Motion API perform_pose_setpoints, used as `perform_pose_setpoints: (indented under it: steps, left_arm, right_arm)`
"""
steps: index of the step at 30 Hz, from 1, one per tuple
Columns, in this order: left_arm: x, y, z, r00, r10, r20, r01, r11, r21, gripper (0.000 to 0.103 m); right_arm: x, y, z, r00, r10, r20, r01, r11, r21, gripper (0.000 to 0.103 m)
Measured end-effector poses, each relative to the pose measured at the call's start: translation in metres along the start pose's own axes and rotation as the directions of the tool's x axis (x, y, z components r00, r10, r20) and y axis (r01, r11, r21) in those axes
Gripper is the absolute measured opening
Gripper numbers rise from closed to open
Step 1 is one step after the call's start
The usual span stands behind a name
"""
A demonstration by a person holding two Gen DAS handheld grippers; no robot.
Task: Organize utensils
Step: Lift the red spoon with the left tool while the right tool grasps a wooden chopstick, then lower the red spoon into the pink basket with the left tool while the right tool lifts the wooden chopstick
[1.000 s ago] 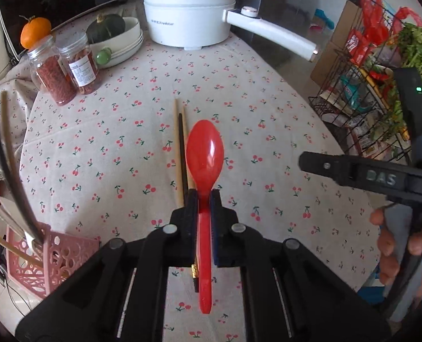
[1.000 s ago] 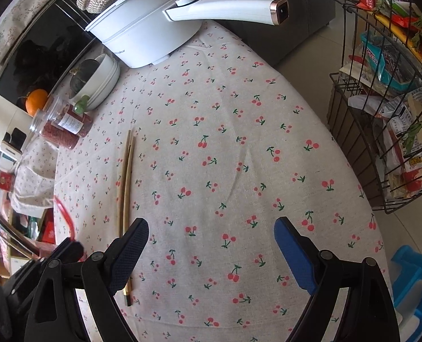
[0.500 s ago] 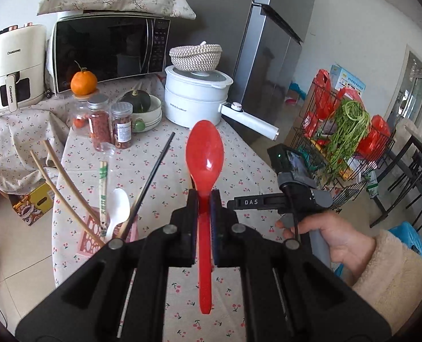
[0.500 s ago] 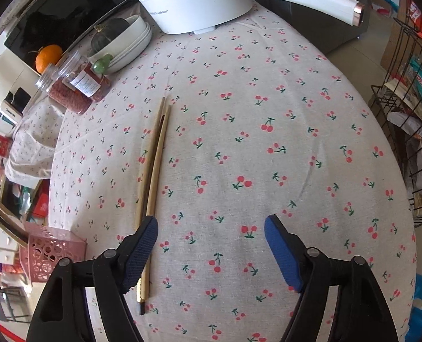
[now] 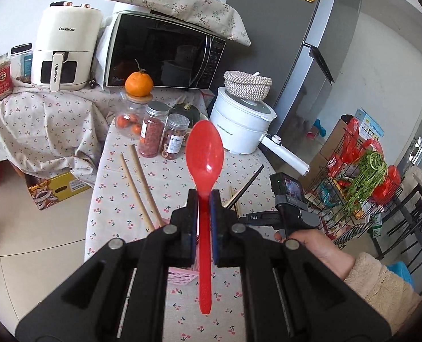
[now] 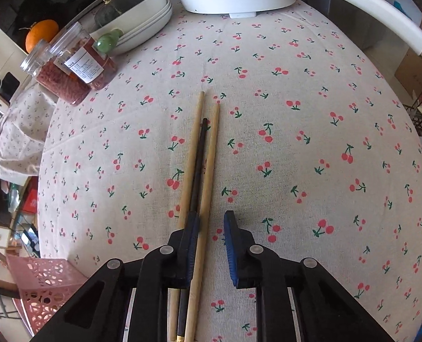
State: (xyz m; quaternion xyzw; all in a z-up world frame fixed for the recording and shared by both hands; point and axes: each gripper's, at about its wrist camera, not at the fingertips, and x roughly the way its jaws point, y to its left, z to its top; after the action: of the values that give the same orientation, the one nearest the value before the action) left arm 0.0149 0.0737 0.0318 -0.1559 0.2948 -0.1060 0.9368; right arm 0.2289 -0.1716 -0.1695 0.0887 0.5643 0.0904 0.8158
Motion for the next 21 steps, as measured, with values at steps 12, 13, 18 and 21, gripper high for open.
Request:
perform_pose_setpoints:
  steps: [12, 13, 18, 21]
  left_arm:
    - [-0.001, 0.003, 0.003, 0.999, 0.013, 0.051, -0.013, 1.000, -0.001, 0.009]
    - [0.000, 0.004, 0.004, 0.998, 0.020, 0.064, -0.020, 1.000, -0.002, 0.009]
    - [0.000, 0.007, 0.007, 0.988, 0.055, 0.147, -0.055, 0.998, -0.003, 0.009]
    - [0.001, 0.007, 0.008, 0.978, 0.065, 0.200, -0.065, 0.998, -0.009, 0.009]
  right_arm:
    - [0.001, 0.001, 0.009, 0.990, -0.141, 0.005, 0.141, 0.989, -0.039, 0.008]
    - [0.001, -0.002, 0.009, 0.992, -0.128, 0.008, 0.128, 0.991, -0.026, 0.007]
    - [-0.019, -0.019, 0.011, 0.997, -0.031, 0.064, 0.029, 0.999, 0.034, 0.007]
    - [-0.048, -0.026, 0.007, 0.990, 0.023, 0.137, -0.029, 0.999, 0.042, 0.007]
